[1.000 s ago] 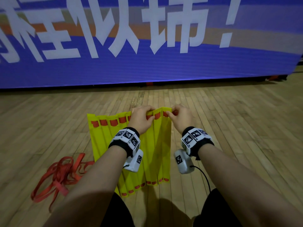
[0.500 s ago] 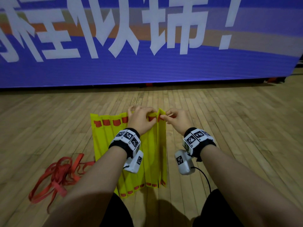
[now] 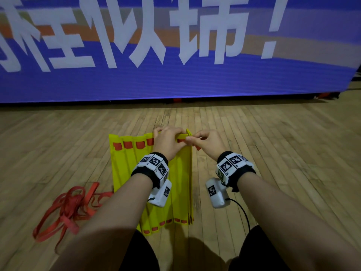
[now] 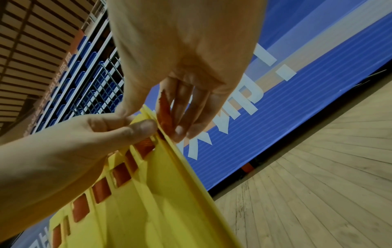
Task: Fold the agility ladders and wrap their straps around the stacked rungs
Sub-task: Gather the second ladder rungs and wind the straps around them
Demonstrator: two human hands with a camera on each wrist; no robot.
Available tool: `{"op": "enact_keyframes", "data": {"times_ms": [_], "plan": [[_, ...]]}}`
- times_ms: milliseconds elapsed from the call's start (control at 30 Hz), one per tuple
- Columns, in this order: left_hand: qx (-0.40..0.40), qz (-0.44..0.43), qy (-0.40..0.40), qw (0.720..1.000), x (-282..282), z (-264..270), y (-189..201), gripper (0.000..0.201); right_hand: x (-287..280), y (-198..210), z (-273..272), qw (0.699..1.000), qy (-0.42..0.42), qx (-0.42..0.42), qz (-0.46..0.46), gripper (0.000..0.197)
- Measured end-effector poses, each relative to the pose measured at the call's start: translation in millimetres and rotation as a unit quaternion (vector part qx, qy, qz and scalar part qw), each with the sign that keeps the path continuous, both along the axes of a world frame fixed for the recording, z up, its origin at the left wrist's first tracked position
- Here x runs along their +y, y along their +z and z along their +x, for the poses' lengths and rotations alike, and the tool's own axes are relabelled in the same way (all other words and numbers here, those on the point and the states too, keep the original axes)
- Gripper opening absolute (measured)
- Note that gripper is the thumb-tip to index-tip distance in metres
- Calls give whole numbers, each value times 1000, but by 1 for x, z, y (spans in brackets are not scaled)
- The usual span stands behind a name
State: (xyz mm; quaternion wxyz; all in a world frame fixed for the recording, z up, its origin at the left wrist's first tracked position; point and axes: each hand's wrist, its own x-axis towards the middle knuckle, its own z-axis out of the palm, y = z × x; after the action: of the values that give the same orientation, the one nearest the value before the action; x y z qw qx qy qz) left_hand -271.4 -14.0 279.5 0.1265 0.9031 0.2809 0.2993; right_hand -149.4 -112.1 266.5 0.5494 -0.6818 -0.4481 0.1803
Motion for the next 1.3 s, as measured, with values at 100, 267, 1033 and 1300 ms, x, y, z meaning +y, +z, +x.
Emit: {"op": "enact_keyframes", "data": {"times_ms": [100,267,1033,1300], "plan": [[1,9,0,1000,-4,1,0,26,2,1,-1,1000,-18,-14,-2,26],[-19,-54,-54,997,5,-1,-2,35,3,0,1,999,-7,-44,5,28],[-2,20,70,997,3,-20,4,16,0,0,-5,991,-9,-122,-56,11],[38,48,43,997,9,-26,4,27,-1,0,-11,964,-120,-222,-81,23]]}}
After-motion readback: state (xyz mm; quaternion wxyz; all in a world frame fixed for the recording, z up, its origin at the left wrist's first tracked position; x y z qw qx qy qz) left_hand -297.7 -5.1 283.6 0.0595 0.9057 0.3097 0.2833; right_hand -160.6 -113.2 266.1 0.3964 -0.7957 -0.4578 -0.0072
